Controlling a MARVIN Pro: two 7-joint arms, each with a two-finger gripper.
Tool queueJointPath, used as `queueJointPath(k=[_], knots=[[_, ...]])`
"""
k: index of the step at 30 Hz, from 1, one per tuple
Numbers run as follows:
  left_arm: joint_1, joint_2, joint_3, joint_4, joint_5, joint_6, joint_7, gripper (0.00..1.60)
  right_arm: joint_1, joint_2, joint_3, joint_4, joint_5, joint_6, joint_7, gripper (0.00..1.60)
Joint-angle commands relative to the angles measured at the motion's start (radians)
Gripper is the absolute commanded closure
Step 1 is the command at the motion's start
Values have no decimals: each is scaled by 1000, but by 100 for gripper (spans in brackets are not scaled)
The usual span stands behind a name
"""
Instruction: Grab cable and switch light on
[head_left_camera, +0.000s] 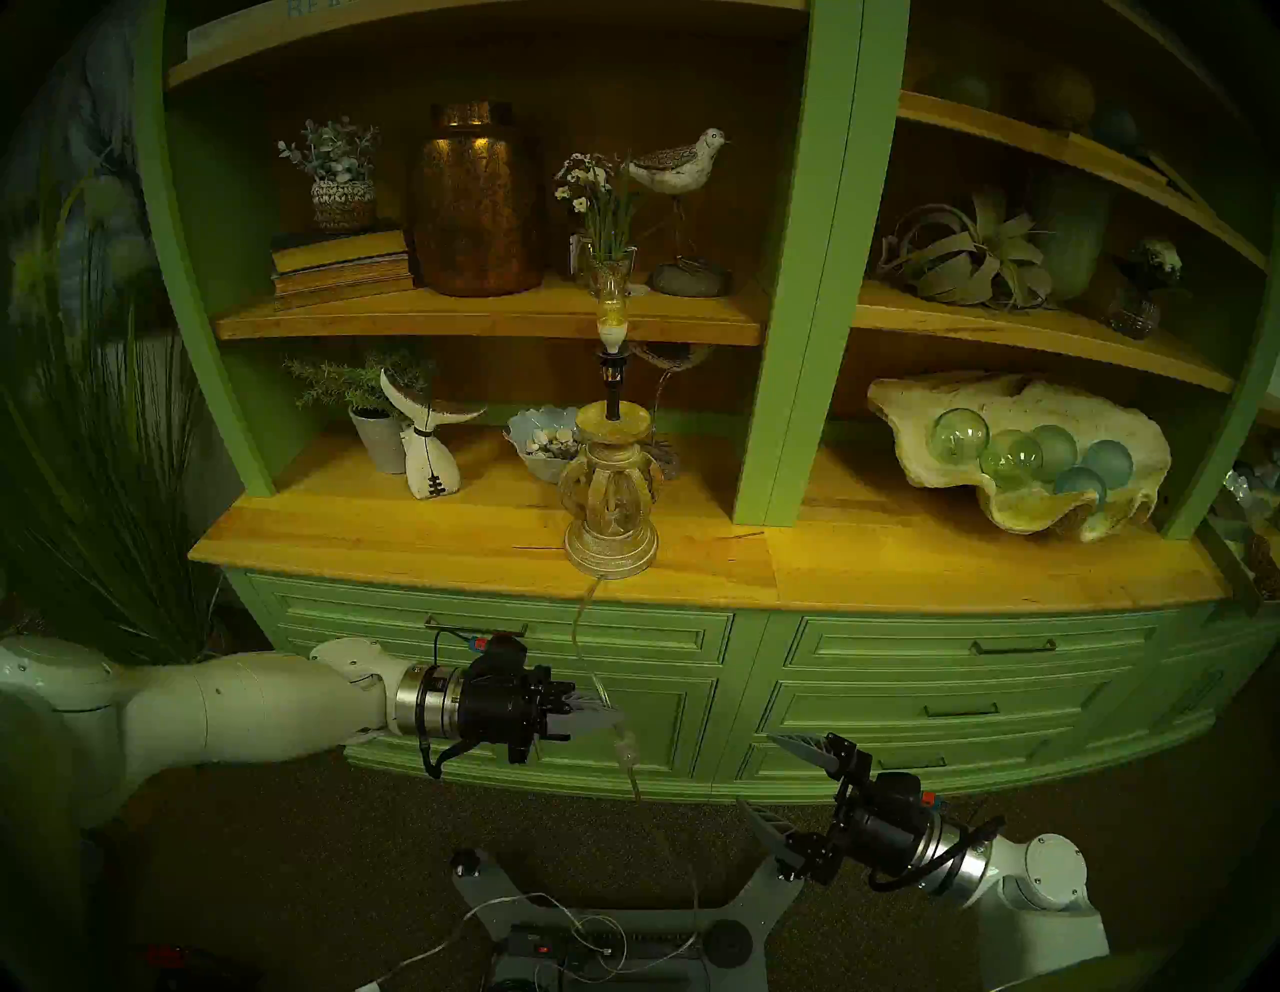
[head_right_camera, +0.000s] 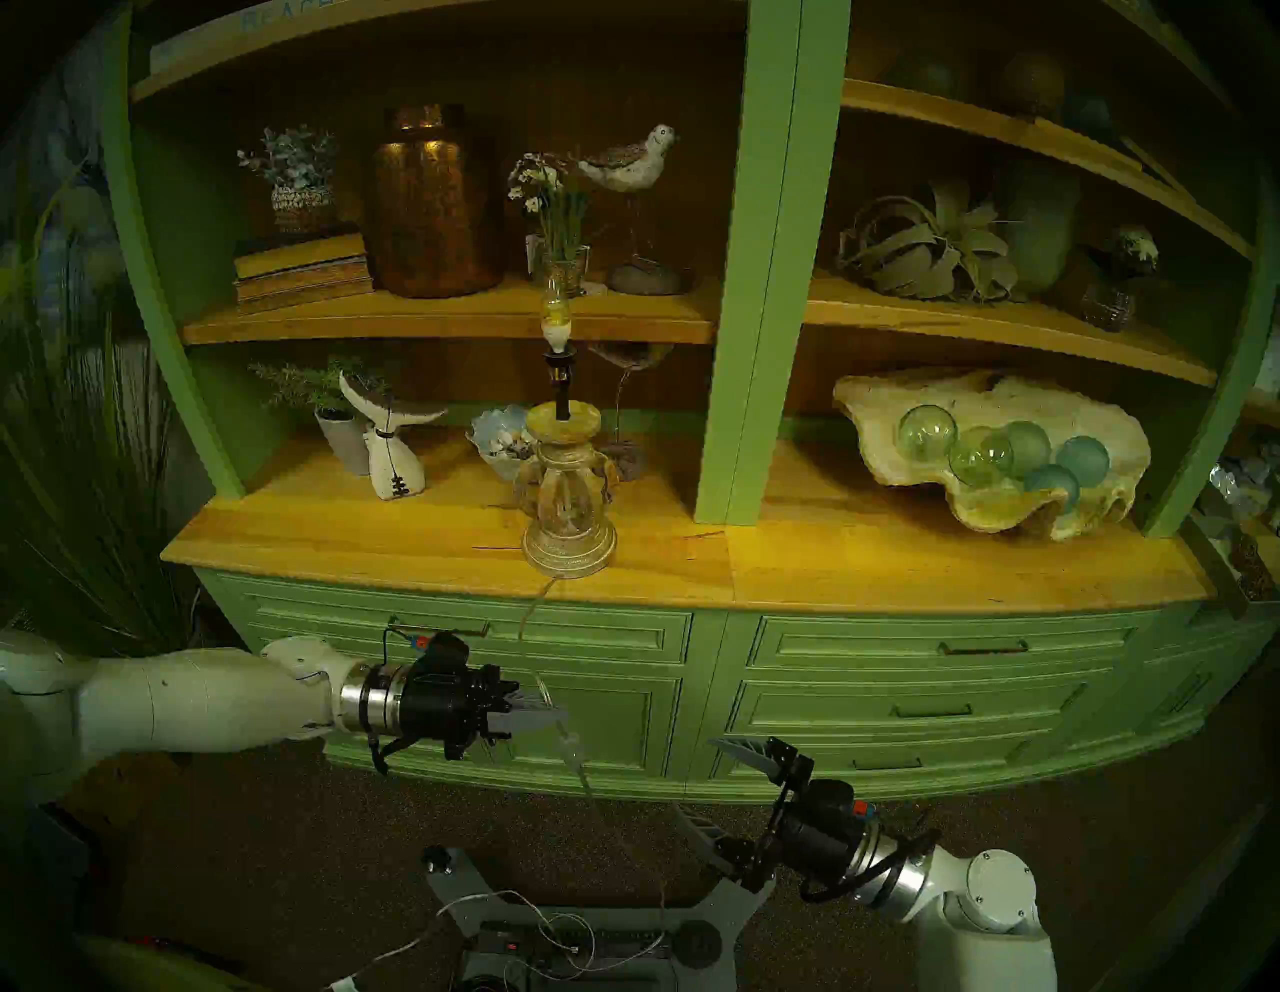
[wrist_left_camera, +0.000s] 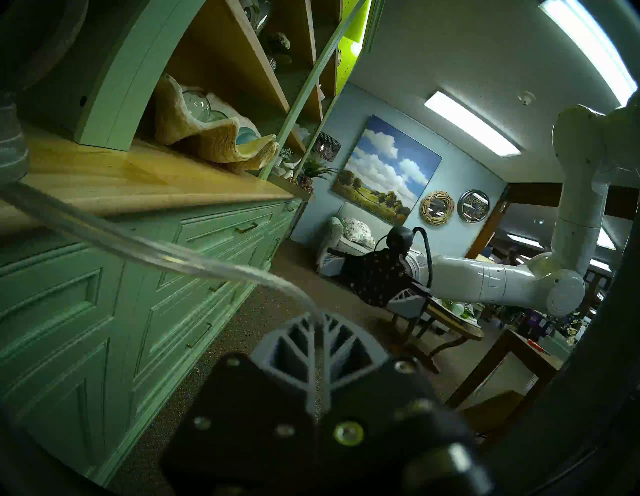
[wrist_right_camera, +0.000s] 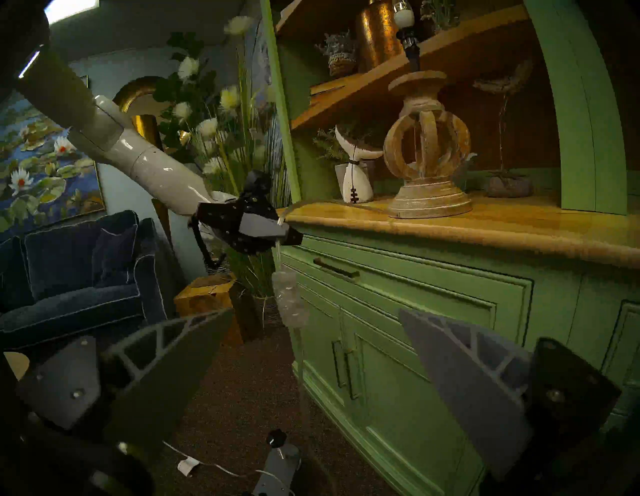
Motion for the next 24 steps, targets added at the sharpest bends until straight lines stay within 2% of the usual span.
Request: queueJointPath(k=[1,4,6,23,24], knots=[[-20,2,-17,-9,-10,2,-5,160,81,79,2,6,11,67,39,0],[-20,2,-17,-9,-10,2,-5,160,112,77,-1,23,20,71,44,0],[-20,2,-17,-9,-10,2,-5,160,124,57,1,36,15,5,43,0],[-20,2,-17,-10,-11,3,-6,160,139,53,4,56,24,-17,68,0],[-20,2,-17,-9,-11,3,-5,160,145,69,-4,60,24,-19,92,0]])
